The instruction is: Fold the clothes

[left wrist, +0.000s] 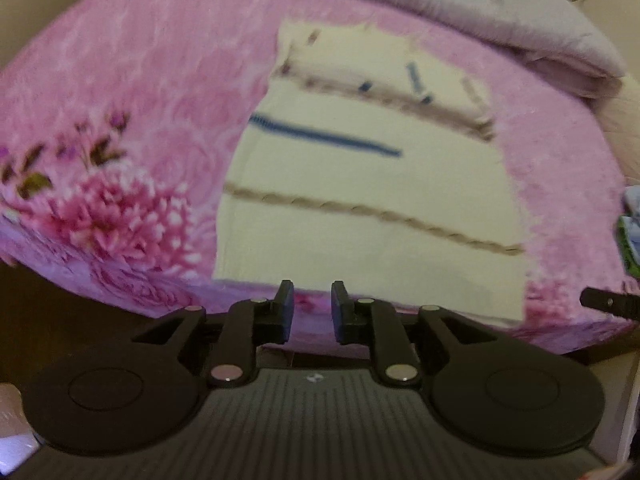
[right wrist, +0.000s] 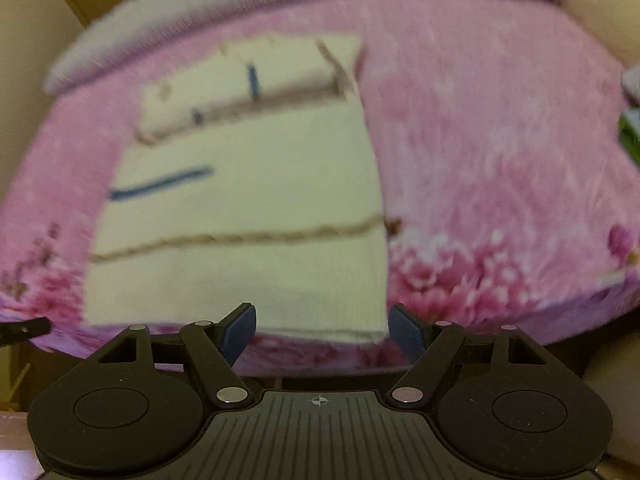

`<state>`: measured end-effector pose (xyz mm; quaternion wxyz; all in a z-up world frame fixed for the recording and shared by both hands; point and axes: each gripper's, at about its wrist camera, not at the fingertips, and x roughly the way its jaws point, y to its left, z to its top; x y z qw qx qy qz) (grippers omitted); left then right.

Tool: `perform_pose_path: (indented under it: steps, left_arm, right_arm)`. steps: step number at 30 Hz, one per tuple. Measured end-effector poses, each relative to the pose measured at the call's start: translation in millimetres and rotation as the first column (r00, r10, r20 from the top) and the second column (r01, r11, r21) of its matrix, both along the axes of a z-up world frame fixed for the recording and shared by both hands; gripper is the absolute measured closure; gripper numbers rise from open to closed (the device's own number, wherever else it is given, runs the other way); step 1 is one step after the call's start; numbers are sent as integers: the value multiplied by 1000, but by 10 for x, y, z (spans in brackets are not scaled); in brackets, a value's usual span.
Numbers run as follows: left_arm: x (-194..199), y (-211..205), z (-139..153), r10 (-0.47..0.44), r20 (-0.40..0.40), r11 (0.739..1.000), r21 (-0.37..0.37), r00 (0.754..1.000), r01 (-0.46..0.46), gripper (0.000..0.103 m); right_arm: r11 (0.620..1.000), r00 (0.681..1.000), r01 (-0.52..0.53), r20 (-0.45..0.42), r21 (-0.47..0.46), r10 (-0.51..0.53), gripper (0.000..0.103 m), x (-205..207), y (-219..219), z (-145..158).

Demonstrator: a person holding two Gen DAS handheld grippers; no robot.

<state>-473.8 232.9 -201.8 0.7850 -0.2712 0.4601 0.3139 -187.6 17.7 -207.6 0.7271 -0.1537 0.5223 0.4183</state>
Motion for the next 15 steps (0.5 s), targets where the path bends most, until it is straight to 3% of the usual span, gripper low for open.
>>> perform_pose_path:
  steps: [6, 11, 15]
  left_arm:
    - [-14, -457, 654, -32, 32, 997, 75, 999, 30, 78]
    - [-24, -684, 891, -52, 20, 995, 86, 998, 50, 76]
    - [-38, -801, 969, -60, 10, 992, 115, 998, 58, 76]
  right_arm:
    - [1000, 999, -19, 35, 24, 18, 26, -247, -232, 590]
    - [999, 999, -45, -11, 17, 45, 26, -404, -414, 729]
    - [997, 997, -73, 11, 22, 73, 26, -517, -435, 801]
